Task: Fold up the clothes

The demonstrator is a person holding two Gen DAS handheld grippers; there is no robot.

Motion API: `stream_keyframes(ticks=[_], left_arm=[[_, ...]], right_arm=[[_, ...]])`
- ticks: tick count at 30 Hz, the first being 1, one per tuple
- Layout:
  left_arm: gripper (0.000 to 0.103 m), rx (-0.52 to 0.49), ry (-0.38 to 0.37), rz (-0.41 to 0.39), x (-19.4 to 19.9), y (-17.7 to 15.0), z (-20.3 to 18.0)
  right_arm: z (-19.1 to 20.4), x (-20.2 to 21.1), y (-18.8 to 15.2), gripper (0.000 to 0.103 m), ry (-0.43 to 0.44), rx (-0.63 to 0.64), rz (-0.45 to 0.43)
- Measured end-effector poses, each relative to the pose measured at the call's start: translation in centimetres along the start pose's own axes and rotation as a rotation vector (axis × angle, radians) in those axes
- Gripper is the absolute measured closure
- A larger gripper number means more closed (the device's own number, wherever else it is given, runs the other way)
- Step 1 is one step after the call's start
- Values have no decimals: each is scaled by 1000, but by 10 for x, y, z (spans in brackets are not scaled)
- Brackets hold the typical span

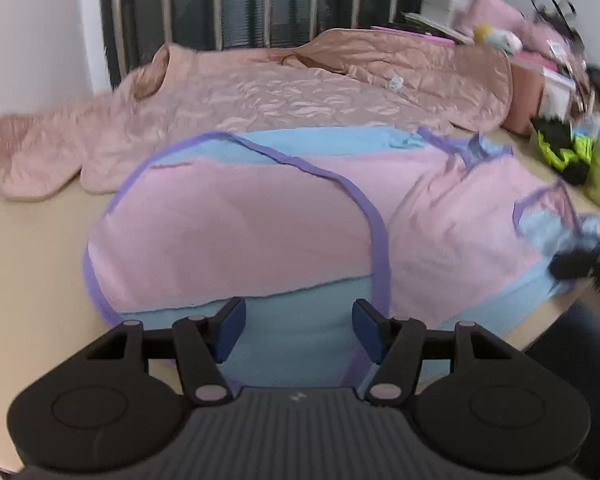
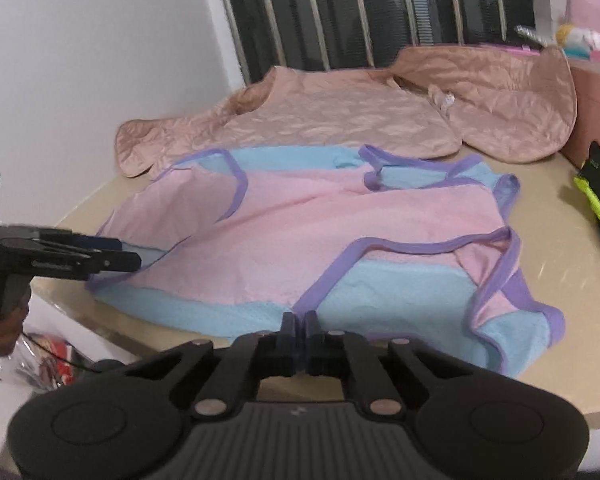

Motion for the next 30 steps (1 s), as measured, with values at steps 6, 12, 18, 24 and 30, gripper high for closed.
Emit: stream_keyframes(ticks=[6, 12, 18, 24, 30], left_arm=[[43, 90, -21, -6, 13, -7, 12], [42, 70, -127, -123, 47, -19, 1], [42, -135, -174, -207, 57, -26, -43], [40, -291, -161, -145, 33, -34, -78], [31, -356, -149, -122, 31, -48, -88]], right_arm=[[-3, 15, -8, 91, -45, 44, -53], [43, 26, -13, 70, 103, 333, -144], [72, -10, -36, 64, 111, 612, -65], [46, 0, -38, 62, 65, 601, -63], [29, 9, -39, 77, 67, 545, -84]])
Point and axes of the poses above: each gripper's, at about its wrist camera, not at the fingertips, and x roughly against the way its jaws point, z to its left, y to its top, the point moved 2 cm from there along -x, roughly the way its jaws point, and after that the axes turned 5 degrees about -x, right-handed, at the moved point
